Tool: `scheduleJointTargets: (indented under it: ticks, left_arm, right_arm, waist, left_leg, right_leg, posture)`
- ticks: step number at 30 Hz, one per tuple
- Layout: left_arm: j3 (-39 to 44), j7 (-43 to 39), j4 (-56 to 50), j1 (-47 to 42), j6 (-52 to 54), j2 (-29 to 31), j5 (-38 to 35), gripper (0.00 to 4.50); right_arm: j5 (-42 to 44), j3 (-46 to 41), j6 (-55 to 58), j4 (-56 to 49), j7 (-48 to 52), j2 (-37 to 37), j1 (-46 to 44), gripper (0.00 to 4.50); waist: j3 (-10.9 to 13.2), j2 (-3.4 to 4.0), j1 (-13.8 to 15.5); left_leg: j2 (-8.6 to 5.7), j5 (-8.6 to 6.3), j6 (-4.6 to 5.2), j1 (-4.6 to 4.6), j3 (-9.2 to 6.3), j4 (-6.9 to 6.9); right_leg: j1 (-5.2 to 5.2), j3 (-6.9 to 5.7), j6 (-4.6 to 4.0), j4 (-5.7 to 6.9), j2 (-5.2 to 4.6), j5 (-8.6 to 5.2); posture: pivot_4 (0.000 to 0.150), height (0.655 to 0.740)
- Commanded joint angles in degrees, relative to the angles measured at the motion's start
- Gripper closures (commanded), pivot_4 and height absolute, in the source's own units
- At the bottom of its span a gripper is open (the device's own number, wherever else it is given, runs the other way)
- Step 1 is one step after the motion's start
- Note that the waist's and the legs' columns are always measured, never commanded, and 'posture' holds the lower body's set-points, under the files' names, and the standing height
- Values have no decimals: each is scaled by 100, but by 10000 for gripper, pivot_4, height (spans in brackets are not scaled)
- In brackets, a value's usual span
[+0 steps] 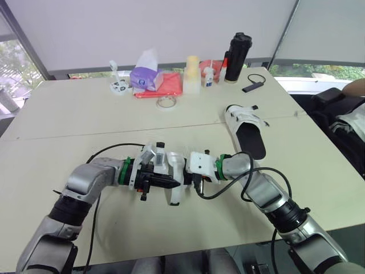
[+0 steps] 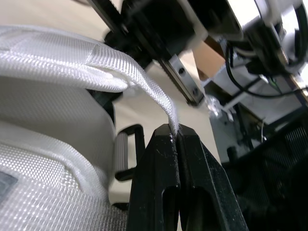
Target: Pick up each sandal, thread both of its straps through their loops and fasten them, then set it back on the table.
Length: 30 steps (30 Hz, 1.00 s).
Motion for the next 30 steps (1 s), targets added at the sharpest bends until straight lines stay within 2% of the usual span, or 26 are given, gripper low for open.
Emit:
scheduleJointTargets:
  ticks: [1, 6, 12, 22, 30]
  left_arm:
    - [414, 119, 251, -394, 88, -38, -144, 44779]
    - [792, 154, 1024, -1107, 351, -189, -299, 44779]
    - [721, -4, 1449, -1349, 327, -251, -157, 44779]
    - [590, -453, 1044, -1105, 852, -169, -334, 44779]
    - [434, -481, 960, -1017, 647, -83, -155, 44779]
  right_arm:
    - [-86, 164, 85, 108, 34, -12, 103, 45000]
    - [-94, 168, 91, 103, 39, -18, 103, 45000]
    - [-97, 165, 102, 94, 28, -17, 107, 45000]
    - [-97, 153, 136, 53, 6, -32, 149, 45000]
    - [-97, 172, 116, 58, 7, -13, 136, 45000]
  waist:
    - [0, 0, -2]
    - [0, 0, -9]
    - [0, 0, -18]
    - [1, -1, -17]
    - [1, -1, -15]
  left_leg:
    - [0, 0, 0, 0, 0, 0]
    - [-1, 0, 0, -1, 0, 0]
    - [-1, 0, 0, 0, 2, -1]
    - [-1, 0, 0, -1, 1, -1]
    - [-1, 0, 0, -1, 1, -1]
  right_leg:
    - [0, 0, 0, 0, 0, 0]
    - [0, -2, 4, 0, 1, 1]
    - [0, -1, 26, 2, 2, 11]
    - [0, -1, 23, 2, 2, 10]
    - [0, -1, 14, 1, 1, 5]
  posture:
    - [1500, 7400]
    - [1500, 7400]
    - [1500, 7400]
    - [1500, 7400]
    - [1500, 7400]
